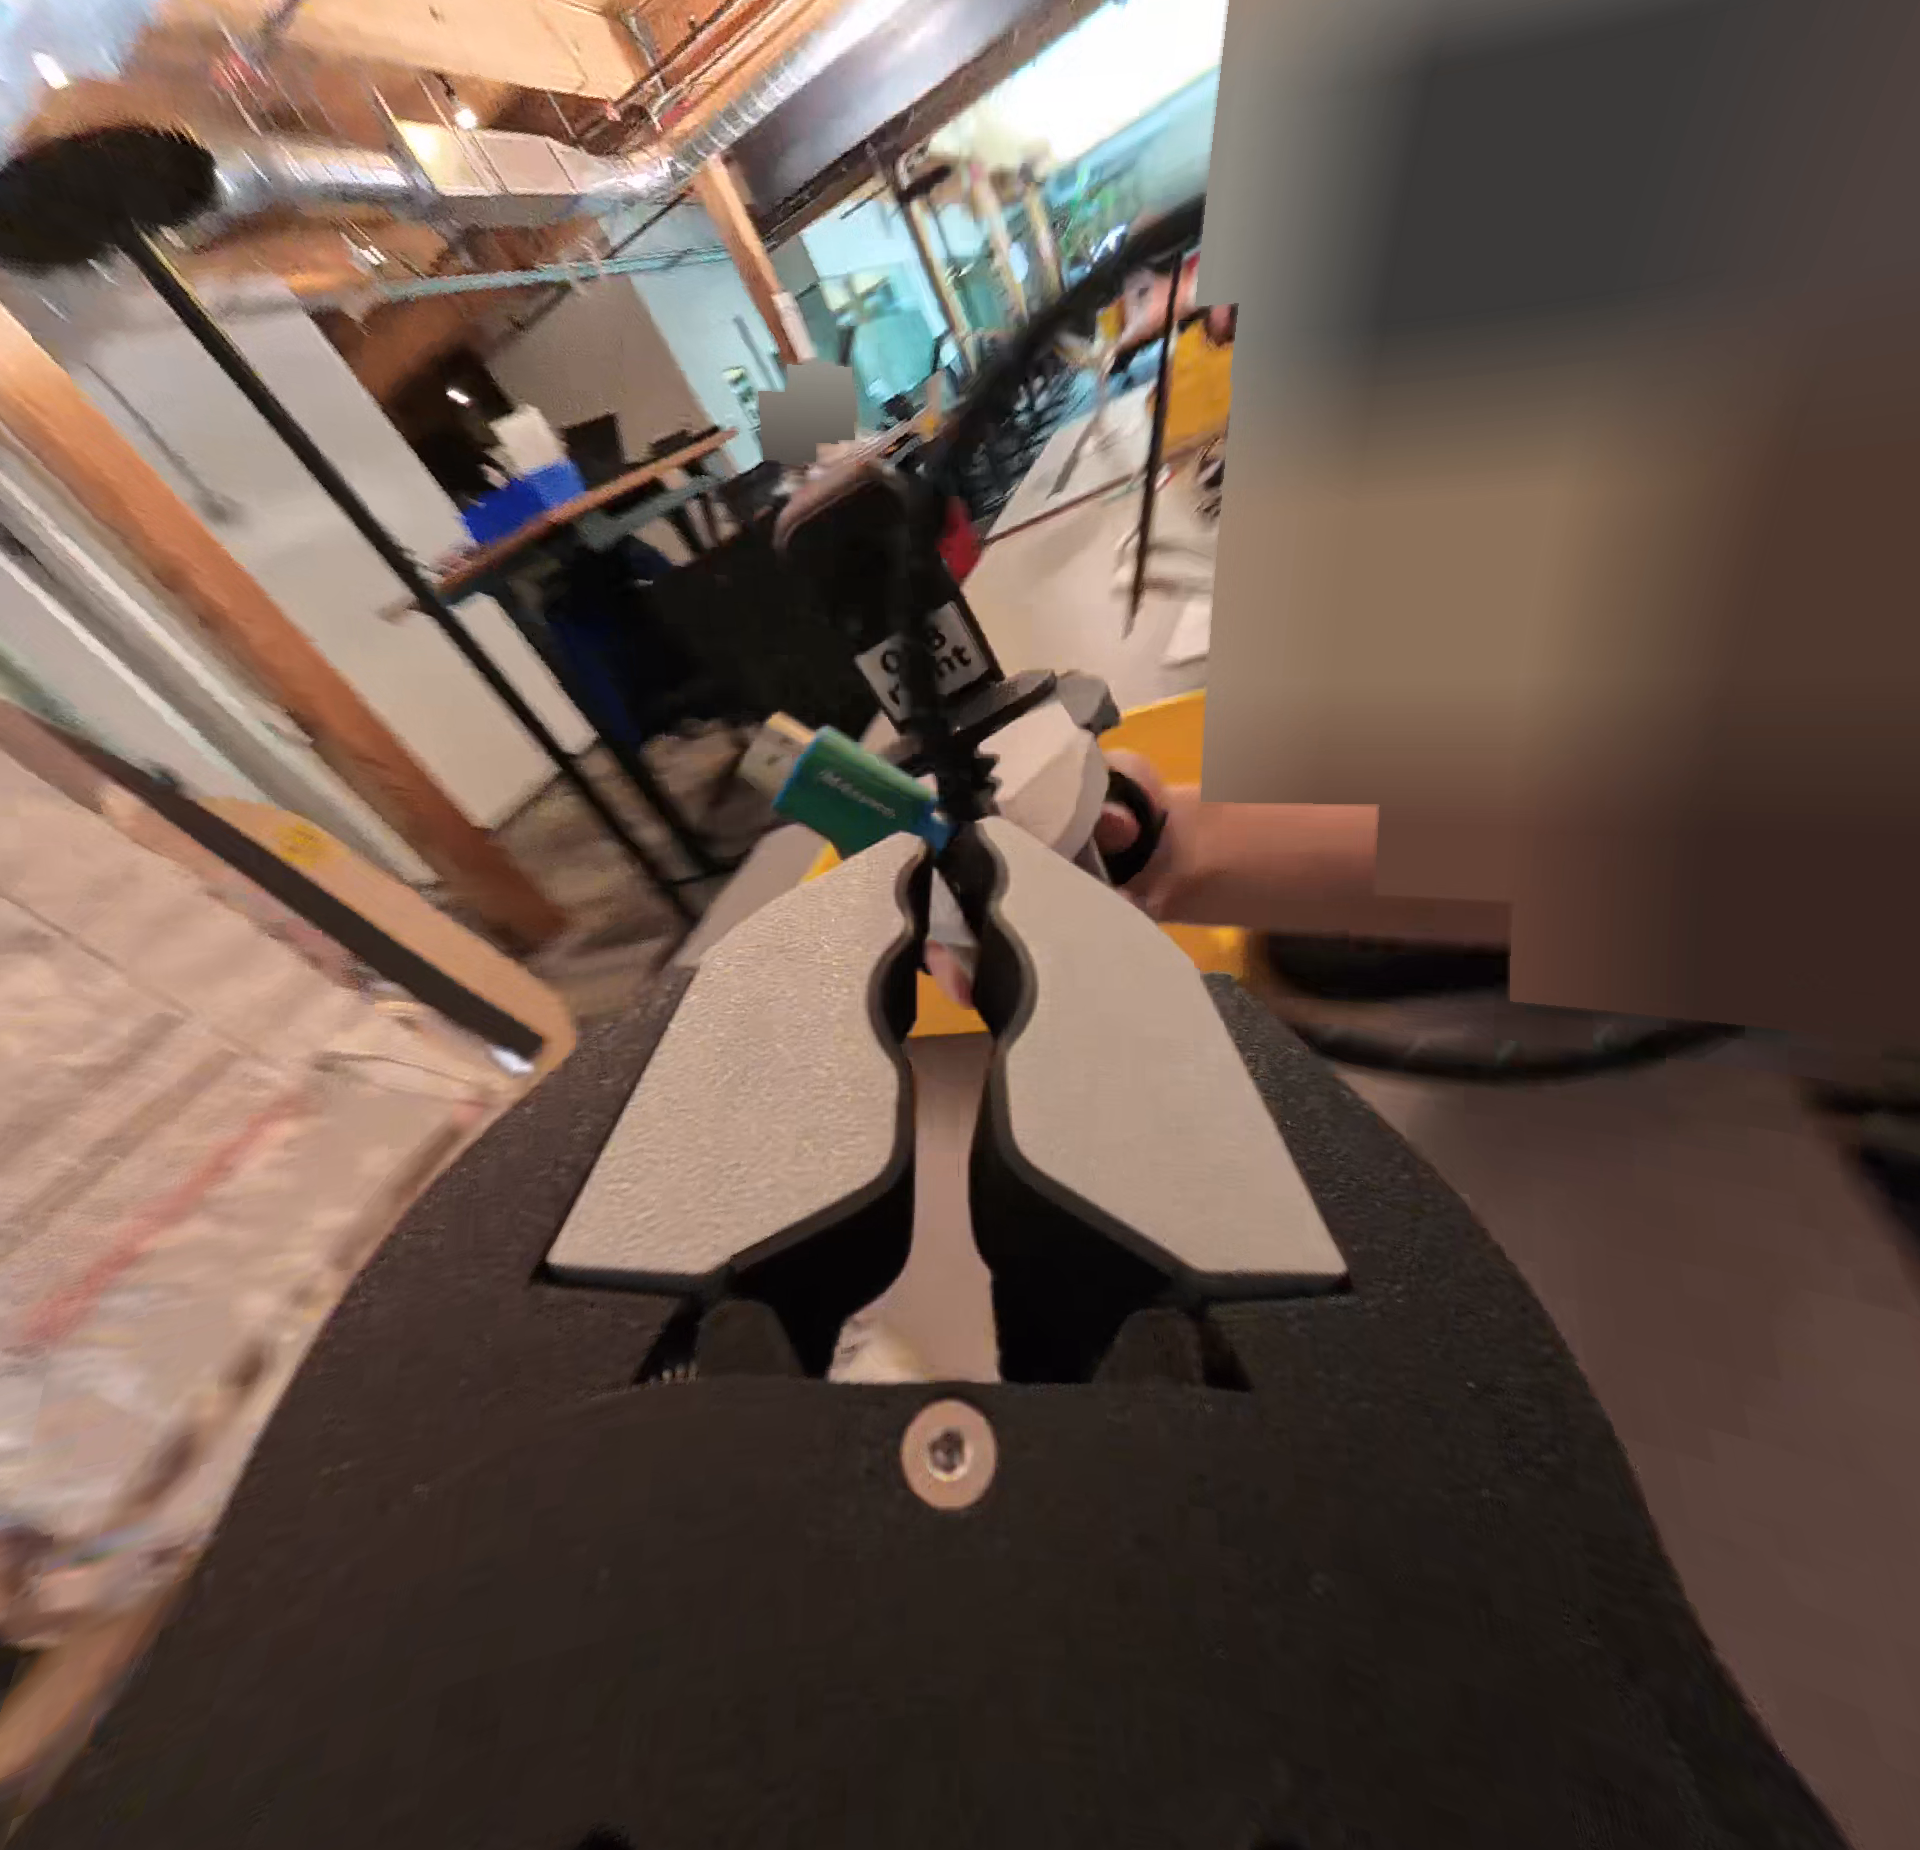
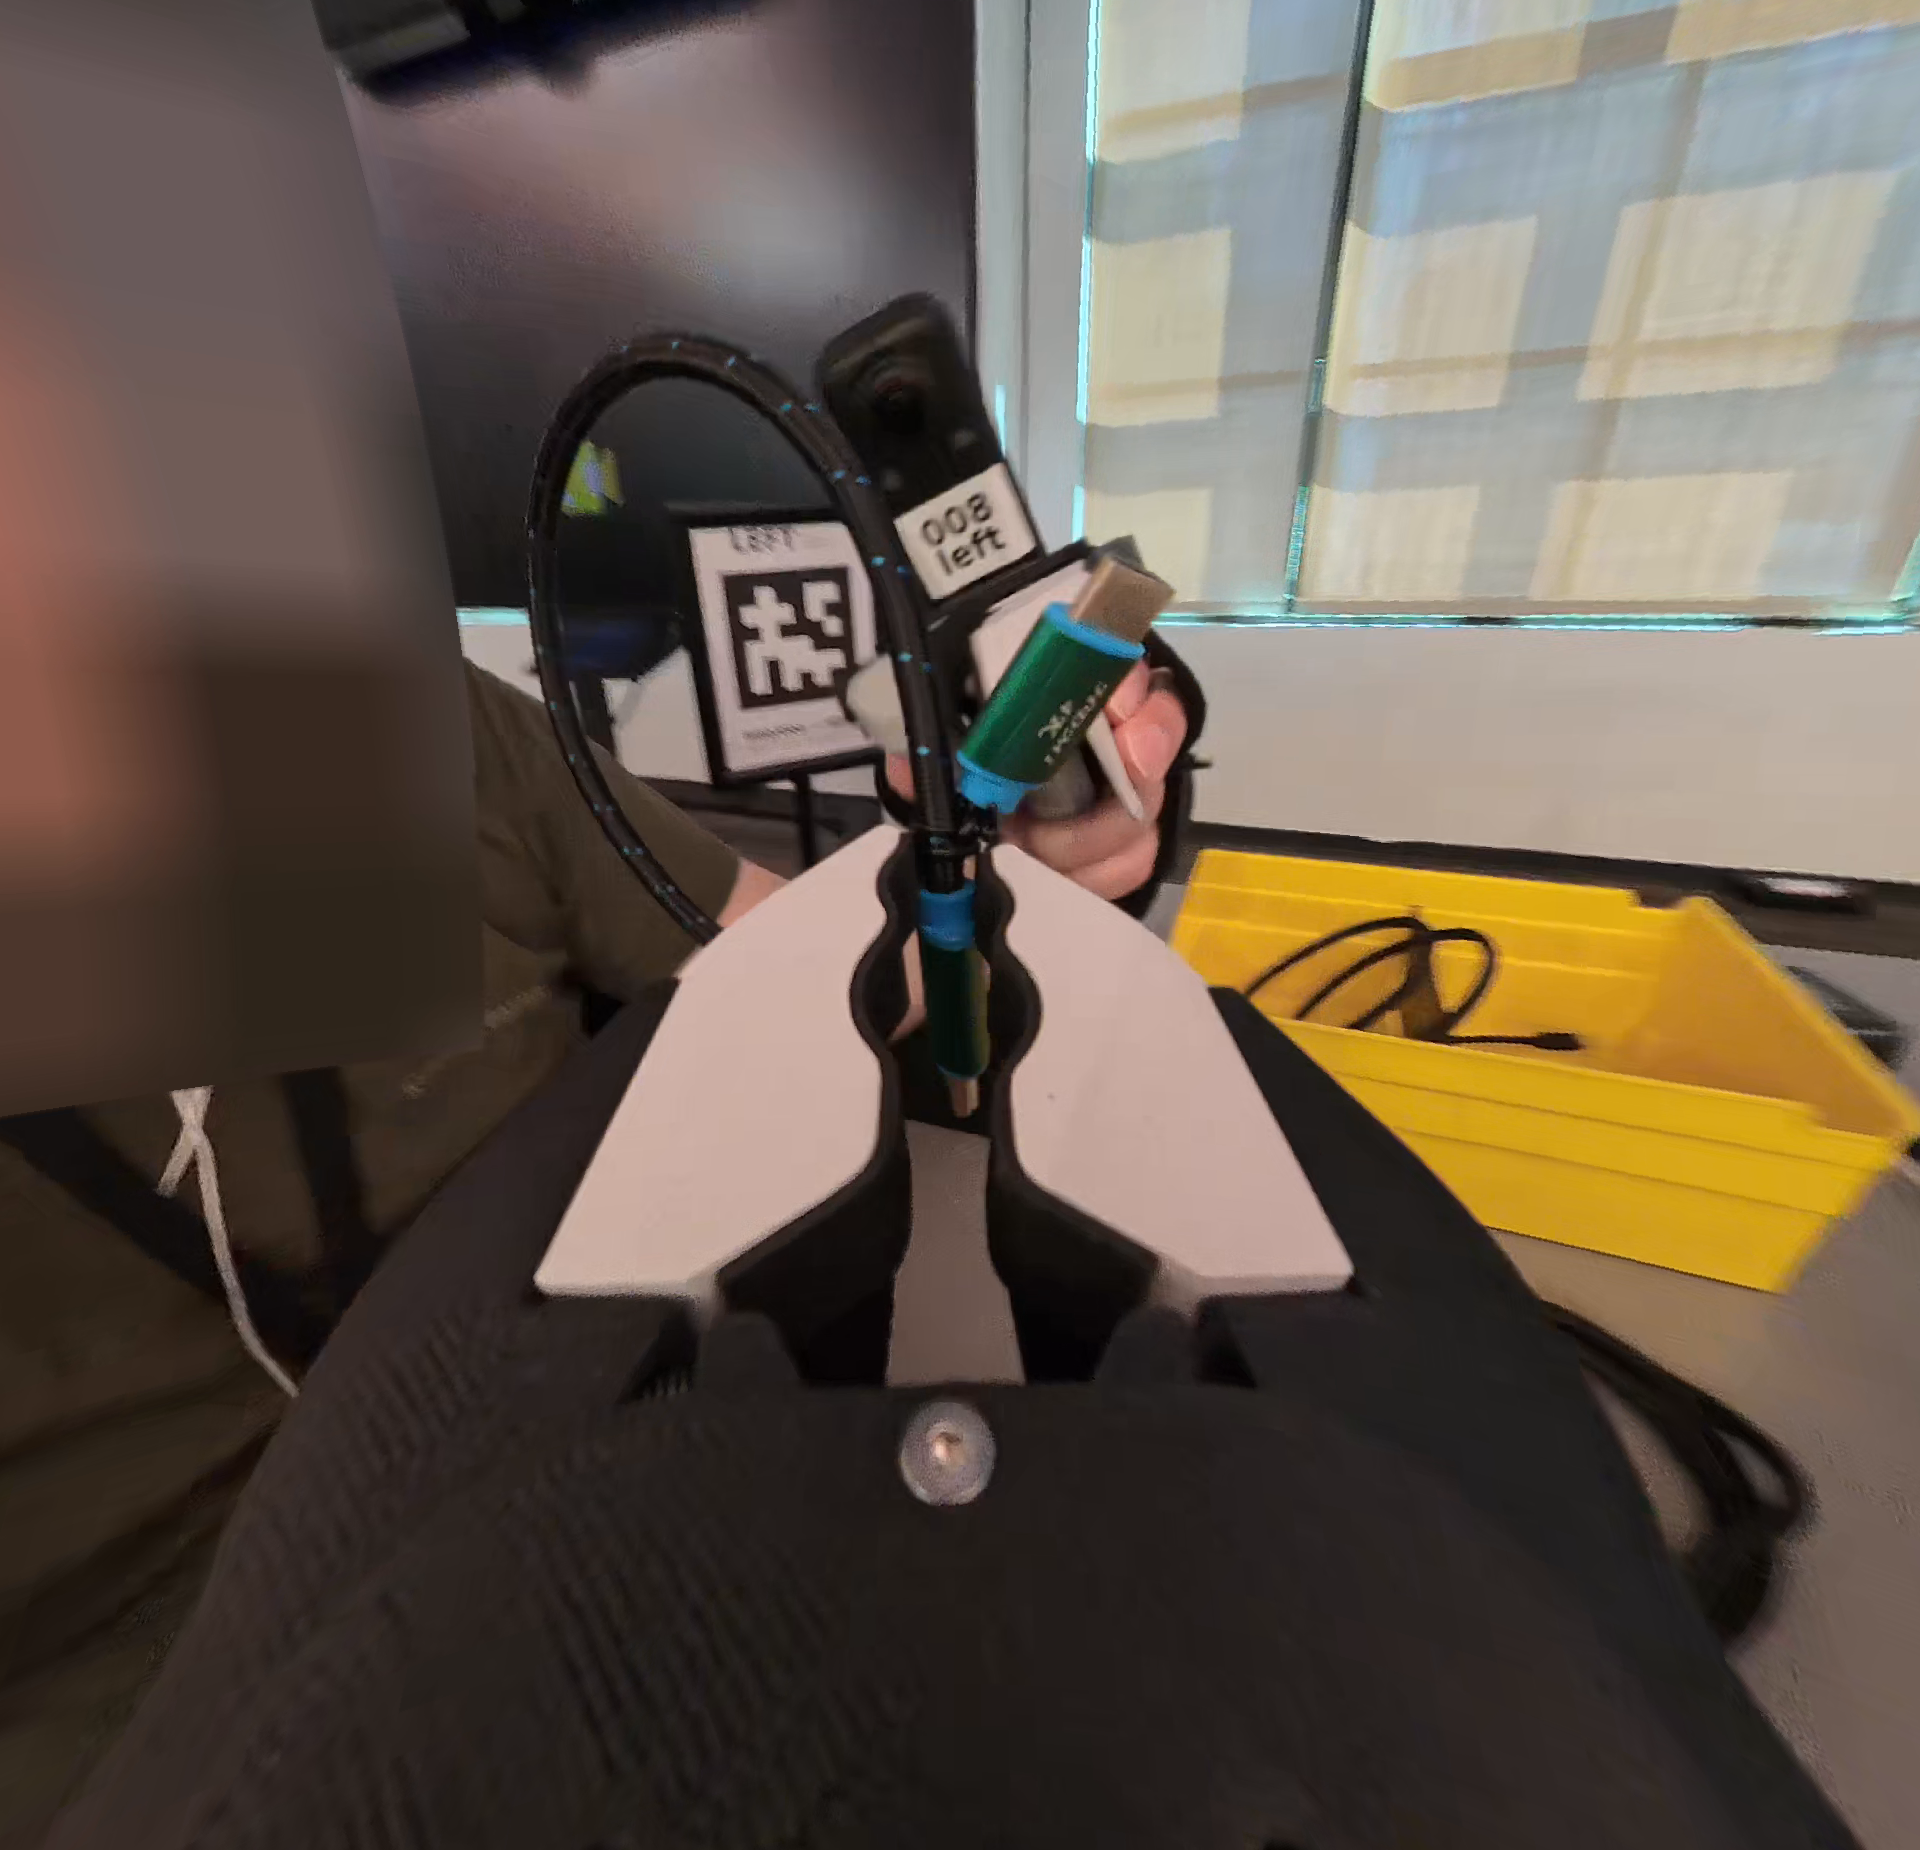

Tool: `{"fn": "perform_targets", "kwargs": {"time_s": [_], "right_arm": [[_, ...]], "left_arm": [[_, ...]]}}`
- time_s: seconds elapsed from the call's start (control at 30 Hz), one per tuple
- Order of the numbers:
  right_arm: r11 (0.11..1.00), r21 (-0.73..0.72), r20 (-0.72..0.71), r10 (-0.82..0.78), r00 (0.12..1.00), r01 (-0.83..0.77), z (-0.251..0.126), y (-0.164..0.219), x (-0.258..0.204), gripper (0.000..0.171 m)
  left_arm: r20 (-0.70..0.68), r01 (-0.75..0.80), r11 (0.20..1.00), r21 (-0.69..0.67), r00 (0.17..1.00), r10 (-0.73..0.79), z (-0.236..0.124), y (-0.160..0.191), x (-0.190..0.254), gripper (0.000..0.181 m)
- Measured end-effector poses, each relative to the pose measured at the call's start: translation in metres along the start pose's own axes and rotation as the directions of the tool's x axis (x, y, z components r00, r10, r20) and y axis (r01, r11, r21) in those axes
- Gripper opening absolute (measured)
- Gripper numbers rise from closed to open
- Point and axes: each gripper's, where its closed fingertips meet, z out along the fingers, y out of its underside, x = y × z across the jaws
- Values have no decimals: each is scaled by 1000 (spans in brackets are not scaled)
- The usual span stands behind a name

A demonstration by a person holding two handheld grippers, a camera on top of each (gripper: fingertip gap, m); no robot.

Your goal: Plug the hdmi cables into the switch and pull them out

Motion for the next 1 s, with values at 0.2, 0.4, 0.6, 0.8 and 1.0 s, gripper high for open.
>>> {"fn": "perform_targets", "kwargs": {"time_s": [0.2,0.4,0.6,0.8,1.0], "right_arm": [[928,-209,-150,-342,928,308,-8,-2,0,11],[821,-334,-124,-525,842,463,-6,2,-8,11],[804,-376,-135,-540,831,461,-8,8,-1,11],[922,-313,-204,-302,931,230,-11,5,10,11],[970,-176,-119,151,981,-170,-7,1,5,11]], "left_arm": [[-181,461,887,-11,872,-455,-9,-2,-5,16],[-302,635,759,-146,702,-645,3,14,12,23],[-326,581,782,-226,711,-623,13,30,27,0],[-169,349,925,-149,913,-371,16,32,9,0],[56,-115,976,-185,990,127,14,26,-4,0]]}}
